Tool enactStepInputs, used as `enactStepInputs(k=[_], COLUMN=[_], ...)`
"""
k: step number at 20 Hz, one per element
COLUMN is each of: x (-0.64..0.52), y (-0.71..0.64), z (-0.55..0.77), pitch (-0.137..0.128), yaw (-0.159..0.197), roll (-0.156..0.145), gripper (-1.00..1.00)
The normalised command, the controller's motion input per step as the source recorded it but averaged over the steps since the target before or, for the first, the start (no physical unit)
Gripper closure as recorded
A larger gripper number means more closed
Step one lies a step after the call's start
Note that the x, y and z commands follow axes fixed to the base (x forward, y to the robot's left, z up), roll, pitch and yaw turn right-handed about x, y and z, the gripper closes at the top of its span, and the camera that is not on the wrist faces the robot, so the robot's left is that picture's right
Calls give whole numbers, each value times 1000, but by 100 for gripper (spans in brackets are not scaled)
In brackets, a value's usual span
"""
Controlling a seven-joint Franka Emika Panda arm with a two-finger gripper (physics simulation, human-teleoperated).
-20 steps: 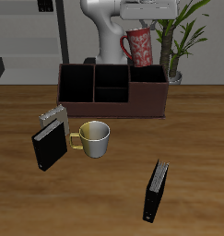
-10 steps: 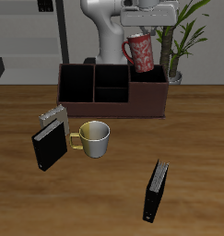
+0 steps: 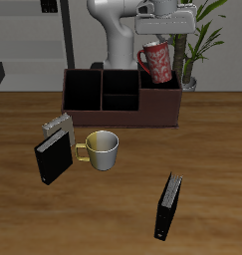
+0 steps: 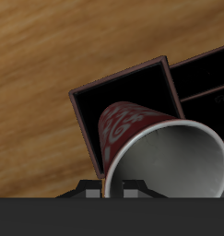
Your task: Place the red mug into the back desk caddy's right compartment and place the left black book into the back desk caddy's back compartment and place the right black book into the back desk caddy's front compartment
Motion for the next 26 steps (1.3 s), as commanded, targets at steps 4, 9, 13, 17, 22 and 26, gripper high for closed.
enactStepInputs(k=[4, 9, 13, 17, 22, 26], x=[178, 113, 78, 52, 128, 156], y=[16, 55, 88, 10, -5, 144], z=[-107, -110, -229, -176, -205, -390], pitch=[18, 16, 32, 29, 20, 45], yaw=[-17, -13, -10, -19, -4, 4], roll=[-10, 6, 6, 8, -11, 17], gripper=[100, 100, 100, 100, 100, 100])
